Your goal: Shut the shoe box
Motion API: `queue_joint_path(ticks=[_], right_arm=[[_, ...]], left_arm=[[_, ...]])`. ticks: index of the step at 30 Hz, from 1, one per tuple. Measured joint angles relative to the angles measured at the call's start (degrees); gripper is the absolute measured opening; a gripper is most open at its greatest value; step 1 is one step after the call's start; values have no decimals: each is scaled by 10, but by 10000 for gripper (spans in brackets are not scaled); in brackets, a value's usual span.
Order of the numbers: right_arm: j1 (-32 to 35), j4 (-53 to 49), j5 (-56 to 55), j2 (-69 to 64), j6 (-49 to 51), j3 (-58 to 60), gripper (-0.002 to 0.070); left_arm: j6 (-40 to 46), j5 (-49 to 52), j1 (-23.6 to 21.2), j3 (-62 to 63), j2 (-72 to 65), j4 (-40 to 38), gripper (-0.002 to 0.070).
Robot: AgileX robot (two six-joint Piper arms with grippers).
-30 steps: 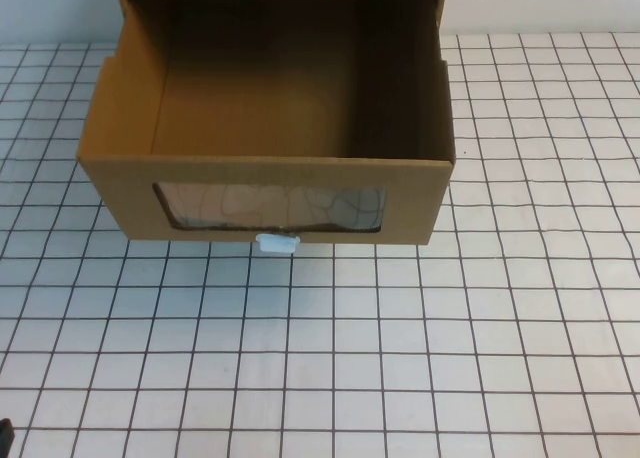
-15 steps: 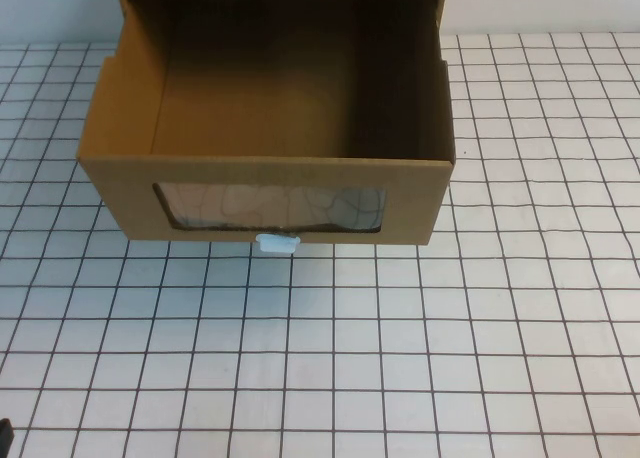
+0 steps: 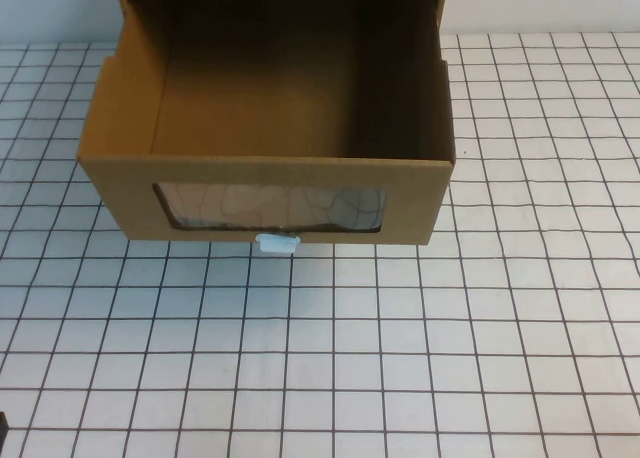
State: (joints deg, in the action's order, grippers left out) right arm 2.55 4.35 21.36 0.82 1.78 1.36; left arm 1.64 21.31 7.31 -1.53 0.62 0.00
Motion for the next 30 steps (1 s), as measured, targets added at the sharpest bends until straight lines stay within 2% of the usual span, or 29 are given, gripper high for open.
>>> queue_joint_path(ticks=[4,12,16,23,30], right_arm=[[0,0,-82,0,0,1,-15],[0,0,-437,0,0,1,-15],[0,0,-571,0,0,1,-15],[0,12,-658,0,9,1,-15],[0,15,-674,0,56,-6,-15]], left_arm=[[0,-72,0,0,0,3,-2],[0,-396,0,0,0,4,-2],[0,-482,0,0,0,4,-2],[11,-517,0,0,0,0,-3],[-24,-690,0,0,0,-29,-2]])
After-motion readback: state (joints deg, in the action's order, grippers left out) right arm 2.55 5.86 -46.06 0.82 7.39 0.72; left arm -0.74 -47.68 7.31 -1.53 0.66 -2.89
